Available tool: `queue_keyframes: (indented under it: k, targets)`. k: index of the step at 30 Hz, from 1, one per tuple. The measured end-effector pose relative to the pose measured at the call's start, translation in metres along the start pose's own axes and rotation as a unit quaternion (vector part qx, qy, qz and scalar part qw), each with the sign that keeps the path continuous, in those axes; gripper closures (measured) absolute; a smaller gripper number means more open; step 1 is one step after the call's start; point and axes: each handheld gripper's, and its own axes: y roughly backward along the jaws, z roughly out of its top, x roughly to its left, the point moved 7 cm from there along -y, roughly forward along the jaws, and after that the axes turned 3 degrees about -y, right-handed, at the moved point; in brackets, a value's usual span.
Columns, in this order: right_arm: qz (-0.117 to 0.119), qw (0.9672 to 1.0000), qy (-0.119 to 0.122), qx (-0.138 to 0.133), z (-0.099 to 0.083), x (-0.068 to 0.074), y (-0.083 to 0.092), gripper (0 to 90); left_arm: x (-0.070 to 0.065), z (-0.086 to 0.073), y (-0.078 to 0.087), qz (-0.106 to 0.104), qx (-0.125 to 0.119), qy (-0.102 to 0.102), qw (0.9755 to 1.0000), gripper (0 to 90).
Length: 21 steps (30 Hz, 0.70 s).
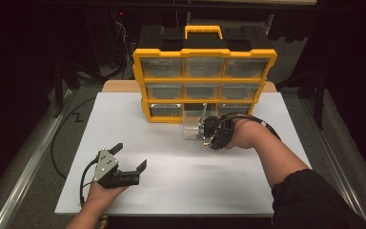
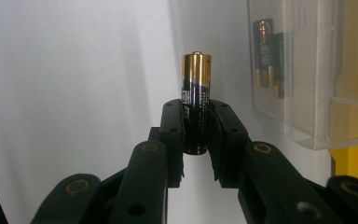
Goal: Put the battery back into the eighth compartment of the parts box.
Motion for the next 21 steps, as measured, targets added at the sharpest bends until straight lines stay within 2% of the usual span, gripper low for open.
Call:
queue_keyframes:
  k: [11, 21]
  targets:
    - [-0.004, 1.0, 0.001, 0.002, 0.007, -0.007, 0.007, 78.9, 0.0, 0.0, 0.001, -0.001, 0.0, -0.003, 1.0, 0.4]
    - [-0.017, 0.9998, 0.001, 0.002, 0.013, -0.016, 0.024, 78.9, 0.0, 0.0, 0.001, 0.0, 0.002, -0.002, 1.0, 0.4]
